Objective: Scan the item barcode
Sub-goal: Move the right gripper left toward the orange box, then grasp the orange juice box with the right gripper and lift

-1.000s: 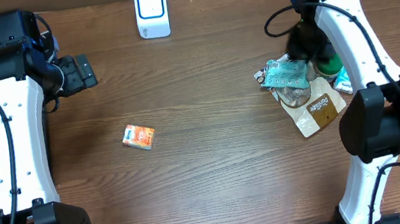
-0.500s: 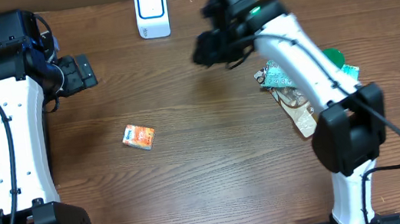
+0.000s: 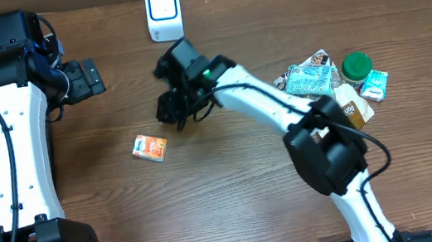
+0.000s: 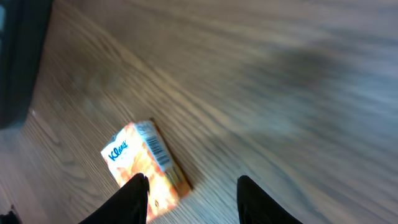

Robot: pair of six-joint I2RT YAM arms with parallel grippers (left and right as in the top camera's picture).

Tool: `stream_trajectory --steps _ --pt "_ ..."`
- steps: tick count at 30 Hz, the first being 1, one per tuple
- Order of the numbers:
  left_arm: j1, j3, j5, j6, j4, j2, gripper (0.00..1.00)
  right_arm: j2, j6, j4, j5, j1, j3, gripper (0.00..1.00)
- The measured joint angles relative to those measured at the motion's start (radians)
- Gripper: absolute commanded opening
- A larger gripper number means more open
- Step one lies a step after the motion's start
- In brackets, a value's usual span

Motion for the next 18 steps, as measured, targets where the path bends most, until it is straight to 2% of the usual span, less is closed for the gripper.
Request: stream_trajectory --steps 8,18 --pt "0.000 0.000 0.000 0.000 0.000 0.000 0.99 0.031 0.000 0.021 0.000 0.066 -0.022 0.44" --pt "0.000 0.000 0.000 0.000 0.000 0.000 0.99 0.032 0.000 0.057 0.005 0.074 -0.074 0.44"
